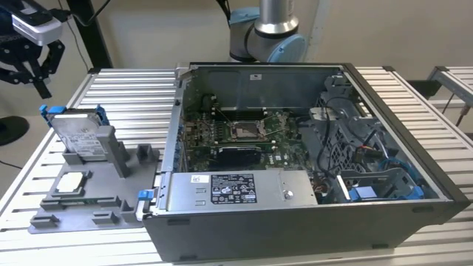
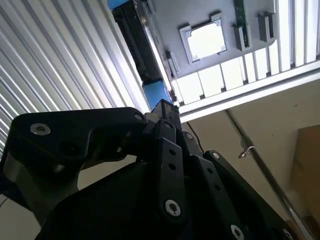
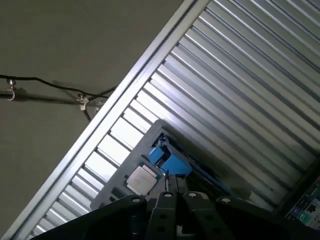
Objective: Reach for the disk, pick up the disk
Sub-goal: 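Pick up the disk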
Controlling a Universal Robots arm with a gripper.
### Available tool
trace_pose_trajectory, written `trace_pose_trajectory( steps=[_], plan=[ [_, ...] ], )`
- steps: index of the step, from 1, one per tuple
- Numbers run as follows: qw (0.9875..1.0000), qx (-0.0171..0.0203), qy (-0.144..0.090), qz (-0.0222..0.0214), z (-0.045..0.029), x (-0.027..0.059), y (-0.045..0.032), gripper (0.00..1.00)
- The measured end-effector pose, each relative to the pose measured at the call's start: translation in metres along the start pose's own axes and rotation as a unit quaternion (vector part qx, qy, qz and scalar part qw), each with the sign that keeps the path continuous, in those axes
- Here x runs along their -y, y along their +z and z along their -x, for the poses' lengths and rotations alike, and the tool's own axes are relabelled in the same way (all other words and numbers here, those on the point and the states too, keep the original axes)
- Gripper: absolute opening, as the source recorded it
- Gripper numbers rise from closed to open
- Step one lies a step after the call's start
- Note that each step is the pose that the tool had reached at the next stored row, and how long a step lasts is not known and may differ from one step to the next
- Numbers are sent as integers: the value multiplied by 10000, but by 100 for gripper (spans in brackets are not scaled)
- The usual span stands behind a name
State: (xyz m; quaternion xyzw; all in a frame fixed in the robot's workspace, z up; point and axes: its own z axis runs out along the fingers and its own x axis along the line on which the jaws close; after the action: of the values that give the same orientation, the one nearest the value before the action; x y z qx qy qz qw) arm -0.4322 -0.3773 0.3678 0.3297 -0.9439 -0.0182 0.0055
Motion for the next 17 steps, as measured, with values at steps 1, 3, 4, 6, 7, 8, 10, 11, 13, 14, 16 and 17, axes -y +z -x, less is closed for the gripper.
trace_pose_trajectory(
  steps=[1, 3, 4, 6, 7, 8, 10, 11, 13, 14, 16, 17],
  plan=[
    [10000, -3, -83, 0, 0, 0, 0, 0],
    [9997, -9, -250, 0, -1, -1, 0, 0],
    [9994, -13, -334, 0, -2, -1, 0, 0],
    [9988, -19, -497, 1, -2, -2, 0, 0],
    [9983, -22, -576, 1, -2, -2, 0, 0],
    [9978, -25, -657, 1, -3, -2, 0, 0],
    [9967, -31, -815, 1, -3, -3, 0, 0],
    [9959, -34, -899, 1, -4, -3, 0, 0],
    [9944, -40, -1058, 2, -5, -4, 0, 0],
    [9935, -44, -1139, 2, -5, -4, 0, 0],
    [9916, -50, -1295, 2, -6, -4, 0, 0],
    [9905, -53, -1376, 2, -6, -5, 0, 0]
  ],
)
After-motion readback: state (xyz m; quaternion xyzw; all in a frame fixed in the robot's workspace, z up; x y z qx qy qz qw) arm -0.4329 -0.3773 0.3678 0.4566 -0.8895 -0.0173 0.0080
